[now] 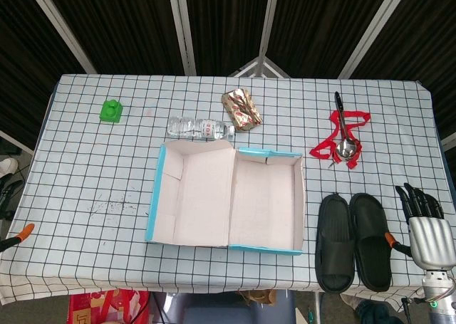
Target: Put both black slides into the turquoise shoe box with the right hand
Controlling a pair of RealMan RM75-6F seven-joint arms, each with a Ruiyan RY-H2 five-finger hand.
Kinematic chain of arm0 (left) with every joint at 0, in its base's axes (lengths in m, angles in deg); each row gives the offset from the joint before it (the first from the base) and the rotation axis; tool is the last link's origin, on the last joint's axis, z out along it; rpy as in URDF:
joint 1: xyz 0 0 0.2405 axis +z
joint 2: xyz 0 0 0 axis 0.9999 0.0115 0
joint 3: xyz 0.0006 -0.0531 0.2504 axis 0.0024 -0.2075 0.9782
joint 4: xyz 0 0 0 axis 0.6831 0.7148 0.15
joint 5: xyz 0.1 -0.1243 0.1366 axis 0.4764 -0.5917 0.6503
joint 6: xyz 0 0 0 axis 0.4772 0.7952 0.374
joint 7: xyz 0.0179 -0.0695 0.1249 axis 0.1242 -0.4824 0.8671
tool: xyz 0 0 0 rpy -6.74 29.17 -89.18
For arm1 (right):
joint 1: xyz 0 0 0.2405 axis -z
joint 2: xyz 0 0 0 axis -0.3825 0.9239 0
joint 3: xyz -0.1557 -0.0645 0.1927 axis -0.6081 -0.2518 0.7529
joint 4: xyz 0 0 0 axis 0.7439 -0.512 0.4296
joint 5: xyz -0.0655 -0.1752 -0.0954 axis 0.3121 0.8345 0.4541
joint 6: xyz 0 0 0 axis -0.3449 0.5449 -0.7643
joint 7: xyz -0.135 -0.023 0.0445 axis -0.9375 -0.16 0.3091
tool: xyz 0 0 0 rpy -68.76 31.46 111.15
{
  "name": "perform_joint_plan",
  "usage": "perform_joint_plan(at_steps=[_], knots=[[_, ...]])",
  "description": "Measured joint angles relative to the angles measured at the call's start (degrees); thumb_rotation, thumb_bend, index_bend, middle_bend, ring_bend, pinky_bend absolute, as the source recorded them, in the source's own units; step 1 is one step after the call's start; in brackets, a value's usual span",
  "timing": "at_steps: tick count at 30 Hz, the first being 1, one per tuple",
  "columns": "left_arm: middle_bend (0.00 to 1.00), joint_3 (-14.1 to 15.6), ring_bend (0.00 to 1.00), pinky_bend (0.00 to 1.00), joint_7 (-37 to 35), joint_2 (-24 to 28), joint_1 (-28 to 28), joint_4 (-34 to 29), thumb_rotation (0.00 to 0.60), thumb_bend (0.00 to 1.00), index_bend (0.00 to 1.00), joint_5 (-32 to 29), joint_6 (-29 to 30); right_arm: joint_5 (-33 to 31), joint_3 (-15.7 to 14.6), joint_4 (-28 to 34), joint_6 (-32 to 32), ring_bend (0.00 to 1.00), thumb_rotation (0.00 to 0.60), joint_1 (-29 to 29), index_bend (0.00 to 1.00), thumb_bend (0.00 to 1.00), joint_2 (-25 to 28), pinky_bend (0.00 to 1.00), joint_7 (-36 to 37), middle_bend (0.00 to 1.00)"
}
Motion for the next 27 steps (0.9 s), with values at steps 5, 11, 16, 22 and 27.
perform_joint_plan(at_steps=[5,11,16,22,27], knots=[[0.07,0.0,0.0,0.09,0.4,-0.1,-0.2,0.0,0.6,0.24,0.16,-0.1,-0.6,0.1,-0.2,0.3,-0.1,0.09,0.6,0.1,0.09,0.2,0.3,0.12,0.4,0.07],[0.07,0.3,0.0,0.09,1.2,-0.2,-0.3,-0.5,0.6,0.24,0.16,0.2,-1.0,0.8,-0.4,0.6,0.3,0.09,0.6,0.4,0.09,0.2,0.8,0.12,2.2,0.07],[0.07,0.3,0.0,0.09,1.4,-0.6,-0.6,-0.4,0.6,0.24,0.16,0.2,-1.4,1.2,-0.8,0.7,-0.3,0.09,0.6,0.2,0.09,0.2,1.1,0.12,3.2,0.07],[0.07,0.5,0.0,0.09,2.2,-0.7,-0.9,-0.7,0.6,0.24,0.16,0.1,-2.4,1.5,-1.3,0.7,-1.4,0.09,0.6,0.0,0.09,0.2,1.6,0.12,4.8,0.07],[0.07,0.8,0.0,0.09,2.2,-0.7,-0.6,-0.9,0.6,0.24,0.16,1.0,-1.5,2.4,-1.4,0.6,-0.8,0.09,0.6,0.1,0.09,0.2,1.7,0.12,6.0,0.07]])
